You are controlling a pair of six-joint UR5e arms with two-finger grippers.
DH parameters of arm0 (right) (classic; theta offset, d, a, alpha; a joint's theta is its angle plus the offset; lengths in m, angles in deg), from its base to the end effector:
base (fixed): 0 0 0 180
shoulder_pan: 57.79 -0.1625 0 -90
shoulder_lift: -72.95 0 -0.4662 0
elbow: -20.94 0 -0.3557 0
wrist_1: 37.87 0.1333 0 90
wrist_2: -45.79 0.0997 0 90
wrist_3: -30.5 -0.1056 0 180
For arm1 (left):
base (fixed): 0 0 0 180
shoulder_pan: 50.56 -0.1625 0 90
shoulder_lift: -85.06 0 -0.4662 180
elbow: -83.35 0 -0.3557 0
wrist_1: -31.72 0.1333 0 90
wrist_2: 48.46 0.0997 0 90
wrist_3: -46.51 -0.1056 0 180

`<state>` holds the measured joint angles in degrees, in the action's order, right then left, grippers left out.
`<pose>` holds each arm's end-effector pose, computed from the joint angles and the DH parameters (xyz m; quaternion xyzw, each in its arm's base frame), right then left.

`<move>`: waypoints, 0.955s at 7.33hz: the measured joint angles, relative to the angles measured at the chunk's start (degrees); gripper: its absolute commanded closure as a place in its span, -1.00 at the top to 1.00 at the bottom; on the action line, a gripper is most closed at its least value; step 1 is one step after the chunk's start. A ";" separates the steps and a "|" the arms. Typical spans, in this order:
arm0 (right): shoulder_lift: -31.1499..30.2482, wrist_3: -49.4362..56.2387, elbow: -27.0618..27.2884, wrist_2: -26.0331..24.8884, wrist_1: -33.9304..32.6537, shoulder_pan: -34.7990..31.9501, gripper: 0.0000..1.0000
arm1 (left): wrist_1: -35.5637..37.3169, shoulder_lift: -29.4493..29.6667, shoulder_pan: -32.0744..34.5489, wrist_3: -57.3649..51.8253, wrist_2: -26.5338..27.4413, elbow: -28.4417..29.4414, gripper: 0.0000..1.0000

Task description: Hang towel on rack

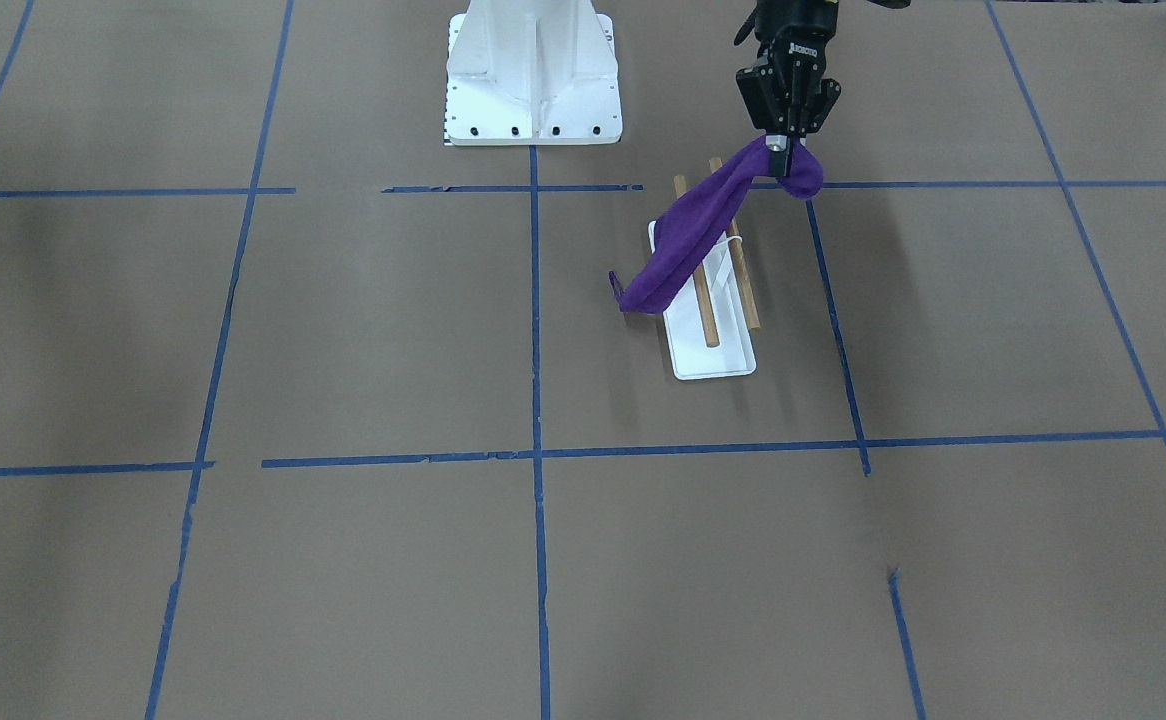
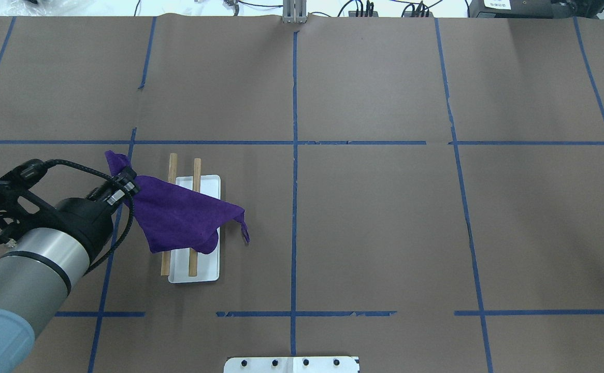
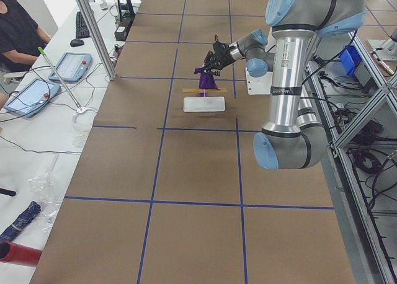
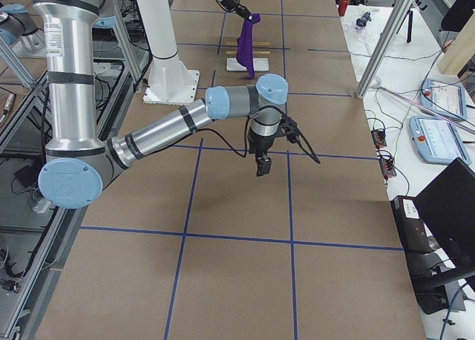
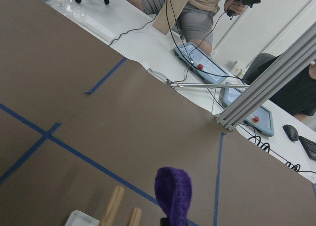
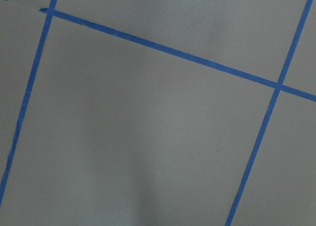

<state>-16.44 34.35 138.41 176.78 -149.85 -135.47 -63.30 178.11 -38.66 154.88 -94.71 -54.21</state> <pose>-0.0284 -0.4302 0.5299 0.0239 -0.3524 -0.1500 0.9235 0.3193 -0.2781 0.3139 0.3046 0.4509 -0.3821 0.7469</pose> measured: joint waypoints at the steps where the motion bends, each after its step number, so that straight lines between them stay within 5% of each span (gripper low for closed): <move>1: 0.18 -0.20 0.18 -0.05 0.12 0.00 1.00 | 0.01 -1.73 0.15 0.17 -0.07 0.54 -1.00; 6: 0.28 -0.32 1.10 -1.29 -0.23 -1.85 1.00 | -0.25 -4.82 1.11 0.34 -0.60 8.04 -1.00; 7: 0.27 -0.30 1.14 -2.39 -0.35 -2.40 1.00 | -0.32 -5.34 1.28 0.24 -0.71 9.08 -0.36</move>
<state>-16.17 34.06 139.56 174.39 -150.19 -137.87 -63.62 172.78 -37.38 155.12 -95.42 -45.13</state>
